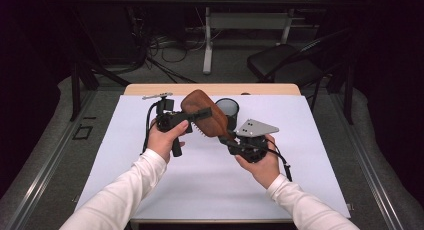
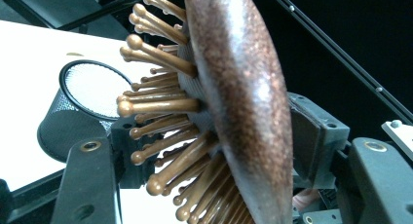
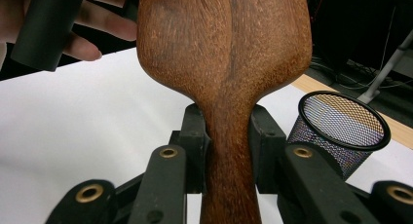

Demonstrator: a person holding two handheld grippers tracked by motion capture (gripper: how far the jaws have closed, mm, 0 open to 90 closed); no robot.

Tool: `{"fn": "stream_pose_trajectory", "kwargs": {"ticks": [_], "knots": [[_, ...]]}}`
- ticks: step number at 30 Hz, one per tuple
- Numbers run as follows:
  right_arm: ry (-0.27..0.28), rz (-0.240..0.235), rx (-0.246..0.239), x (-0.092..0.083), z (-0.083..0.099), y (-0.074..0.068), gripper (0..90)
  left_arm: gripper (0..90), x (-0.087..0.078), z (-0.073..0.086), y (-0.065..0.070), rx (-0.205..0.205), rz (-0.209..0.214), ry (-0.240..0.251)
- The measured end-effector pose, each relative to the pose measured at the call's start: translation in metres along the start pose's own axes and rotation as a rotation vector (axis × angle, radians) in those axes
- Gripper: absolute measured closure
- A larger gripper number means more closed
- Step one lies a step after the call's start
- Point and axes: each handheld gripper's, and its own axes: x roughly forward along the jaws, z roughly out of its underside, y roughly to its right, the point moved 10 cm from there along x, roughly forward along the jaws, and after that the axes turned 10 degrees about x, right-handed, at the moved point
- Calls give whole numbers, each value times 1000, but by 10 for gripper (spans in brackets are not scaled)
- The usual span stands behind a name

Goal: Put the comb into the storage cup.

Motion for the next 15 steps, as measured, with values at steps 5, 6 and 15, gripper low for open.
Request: {"fn": "stream_pose_trajectory", "kwargs": {"ticks": [5,6,15], "knots": [[4,-3,0,1,1,0,716,366,0,0,1,-10,-7,1],[6,-3,0,1,1,0,716,371,0,0,1,-11,-6,2],[4,-11,4,1,5,0,716,390,-1,2,-1,-65,-9,-8]]}}
